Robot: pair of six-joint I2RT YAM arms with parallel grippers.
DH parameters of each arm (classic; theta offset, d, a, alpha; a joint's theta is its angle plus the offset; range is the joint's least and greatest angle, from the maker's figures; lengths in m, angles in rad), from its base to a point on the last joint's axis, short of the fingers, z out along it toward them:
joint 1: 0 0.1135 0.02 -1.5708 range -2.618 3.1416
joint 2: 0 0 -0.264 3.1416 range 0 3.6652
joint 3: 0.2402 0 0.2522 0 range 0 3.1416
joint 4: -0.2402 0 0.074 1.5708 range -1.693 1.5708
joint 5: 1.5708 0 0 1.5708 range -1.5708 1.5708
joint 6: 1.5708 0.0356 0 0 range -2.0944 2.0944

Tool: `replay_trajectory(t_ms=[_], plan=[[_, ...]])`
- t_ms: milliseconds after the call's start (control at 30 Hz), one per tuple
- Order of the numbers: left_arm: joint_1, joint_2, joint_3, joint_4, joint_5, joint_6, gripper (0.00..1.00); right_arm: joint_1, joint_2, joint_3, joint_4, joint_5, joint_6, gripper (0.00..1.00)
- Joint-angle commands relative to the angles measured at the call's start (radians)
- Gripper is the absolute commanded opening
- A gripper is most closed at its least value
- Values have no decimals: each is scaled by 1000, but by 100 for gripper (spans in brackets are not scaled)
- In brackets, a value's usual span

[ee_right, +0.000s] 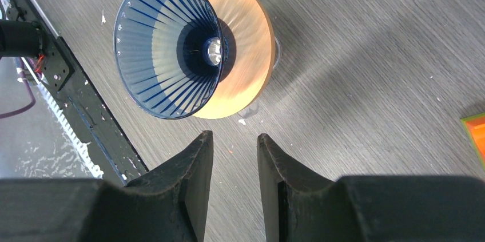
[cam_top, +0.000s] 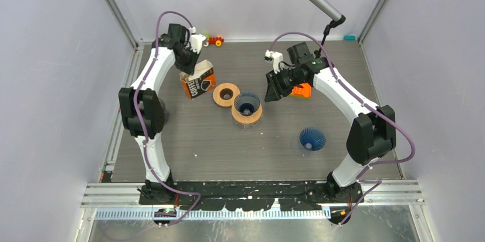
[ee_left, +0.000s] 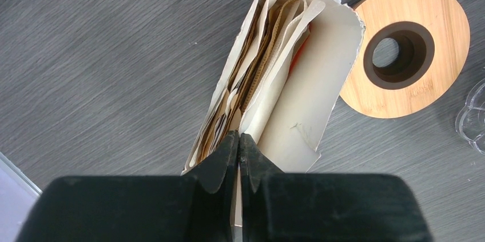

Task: Place the coffee filter in the dripper
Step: Pick up the coffee filter from the coffee filter holder.

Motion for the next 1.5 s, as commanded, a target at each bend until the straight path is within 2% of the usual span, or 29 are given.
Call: replay_trajectory(t_ms=[0, 367, 967, 1033, 1200, 1467], plan=[[-2, -61, 52, -10, 3, 7, 5, -3, 2, 31, 8, -16, -15, 39], [-2, -115, 61, -13, 10, -2, 1, -3, 8, 34, 5, -15, -15, 39], [-2, -159, 24, -12, 18, 3, 0, -4, 14, 36, 1, -9, -15, 39], [-2, -163, 17, -15, 20, 4, 1, -4, 14, 37, 1, -9, -16, 39], [-2, -153, 6, -23, 21, 9, 11, -3, 14, 37, -1, -8, -17, 39], [-2, -122, 15, -24, 23, 8, 13, -3, 13, 37, -2, -6, -18, 39]])
